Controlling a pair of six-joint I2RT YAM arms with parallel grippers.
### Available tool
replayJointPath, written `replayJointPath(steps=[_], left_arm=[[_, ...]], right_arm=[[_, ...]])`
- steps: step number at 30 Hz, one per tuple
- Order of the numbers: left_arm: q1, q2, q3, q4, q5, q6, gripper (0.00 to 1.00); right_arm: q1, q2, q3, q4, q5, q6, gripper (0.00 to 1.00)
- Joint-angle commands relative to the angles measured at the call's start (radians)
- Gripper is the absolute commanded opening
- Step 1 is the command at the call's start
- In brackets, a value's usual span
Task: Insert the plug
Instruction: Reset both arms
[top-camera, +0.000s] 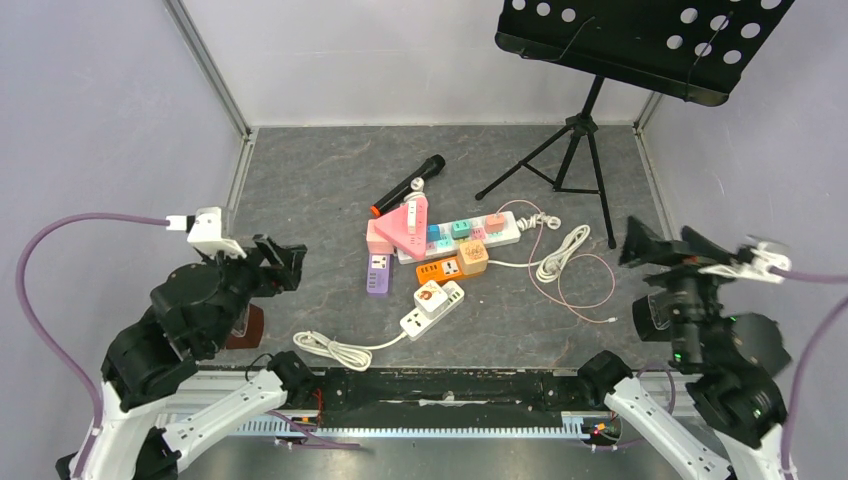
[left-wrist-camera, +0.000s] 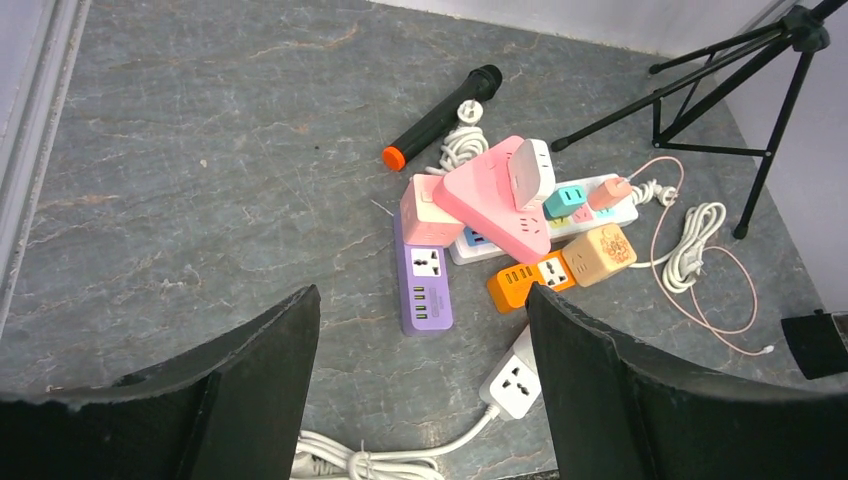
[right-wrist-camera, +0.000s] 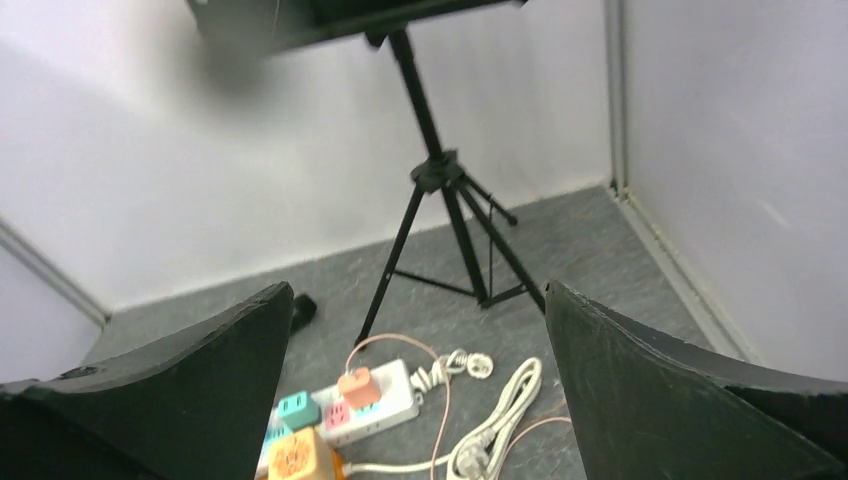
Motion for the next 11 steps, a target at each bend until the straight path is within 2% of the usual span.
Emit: replayJointPath(steps=[1,5,11], left_arm=[[0.003,-0.039,0.026,-0.017,0.002,0.059,0.82],[0.002,-0.058,0.048,-0.016,0.038,0.094,0.82],[0.002,-0.051,0.044,-0.015,0.017,0.093,0.81]], right_arm=[[-0.001,-0.051,0.067,-0.002,0.127,-0.087,0.98],[-0.001,-0.089,0.094,-0.002,0.153,-0.103,0.98],[-0.001,-0.114,0.083,0.011,0.157,-0.097,0.98]])
